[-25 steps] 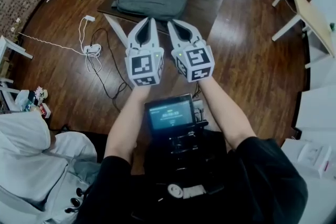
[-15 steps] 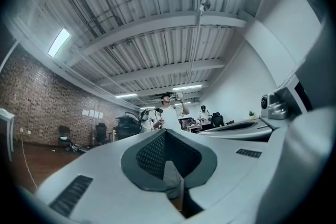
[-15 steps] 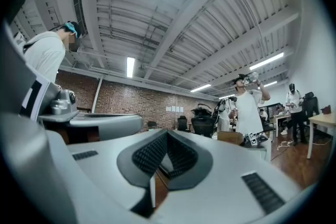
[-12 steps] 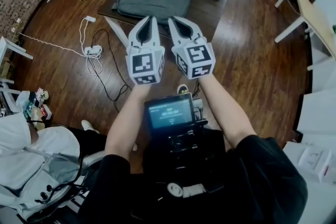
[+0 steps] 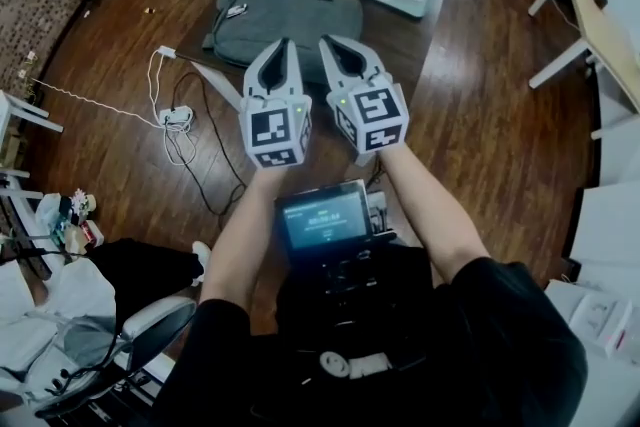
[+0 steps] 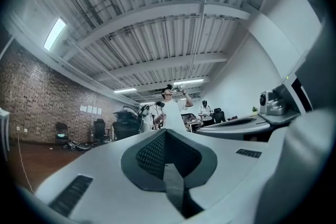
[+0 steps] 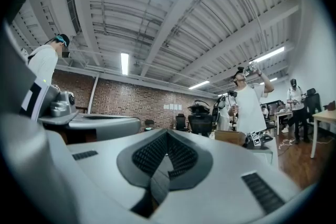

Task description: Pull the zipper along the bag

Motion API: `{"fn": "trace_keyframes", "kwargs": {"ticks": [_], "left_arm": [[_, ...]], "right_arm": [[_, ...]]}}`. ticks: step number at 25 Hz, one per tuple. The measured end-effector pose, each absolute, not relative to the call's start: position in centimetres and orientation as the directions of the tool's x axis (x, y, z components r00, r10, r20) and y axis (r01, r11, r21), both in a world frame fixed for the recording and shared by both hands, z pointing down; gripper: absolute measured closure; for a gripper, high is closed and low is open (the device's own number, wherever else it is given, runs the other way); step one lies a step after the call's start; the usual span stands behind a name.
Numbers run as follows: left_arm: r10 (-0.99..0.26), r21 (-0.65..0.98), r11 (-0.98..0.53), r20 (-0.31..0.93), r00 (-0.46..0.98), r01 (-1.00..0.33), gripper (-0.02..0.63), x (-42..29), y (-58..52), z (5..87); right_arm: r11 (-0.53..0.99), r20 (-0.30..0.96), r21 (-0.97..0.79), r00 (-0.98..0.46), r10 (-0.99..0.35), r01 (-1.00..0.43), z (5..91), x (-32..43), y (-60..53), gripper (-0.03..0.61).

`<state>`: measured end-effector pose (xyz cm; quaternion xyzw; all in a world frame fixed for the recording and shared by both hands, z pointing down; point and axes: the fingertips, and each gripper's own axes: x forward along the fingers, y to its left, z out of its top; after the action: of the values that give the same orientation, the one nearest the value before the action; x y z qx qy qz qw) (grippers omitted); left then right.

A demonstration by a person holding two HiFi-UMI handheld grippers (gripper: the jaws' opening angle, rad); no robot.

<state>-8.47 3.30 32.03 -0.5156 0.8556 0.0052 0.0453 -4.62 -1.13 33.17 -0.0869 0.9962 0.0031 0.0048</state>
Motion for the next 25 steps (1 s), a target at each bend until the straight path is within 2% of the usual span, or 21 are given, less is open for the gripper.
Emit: {"fn": "trace_keyframes", "kwargs": {"ticks": [16, 25], "left_arm": [[-0.876, -0.097, 0.480, -0.009, -0.482, -0.872, 0.614, -19.0, -9.0, 34.7], [-0.945, -0.189, 0.222, 0.200, -0.259, -0.956, 0.614, -22.8, -15.2, 40.4]], "right_arm": [[0.986, 0.058, -0.062, -0.986, -0.153, -0.157, 37.4, -14.7, -14.3, 0.565], [0.973, 0.135, -0.098, -0.971, -0.196, -0.210, 41.6, -17.3, -18.0, 0.565]]}}
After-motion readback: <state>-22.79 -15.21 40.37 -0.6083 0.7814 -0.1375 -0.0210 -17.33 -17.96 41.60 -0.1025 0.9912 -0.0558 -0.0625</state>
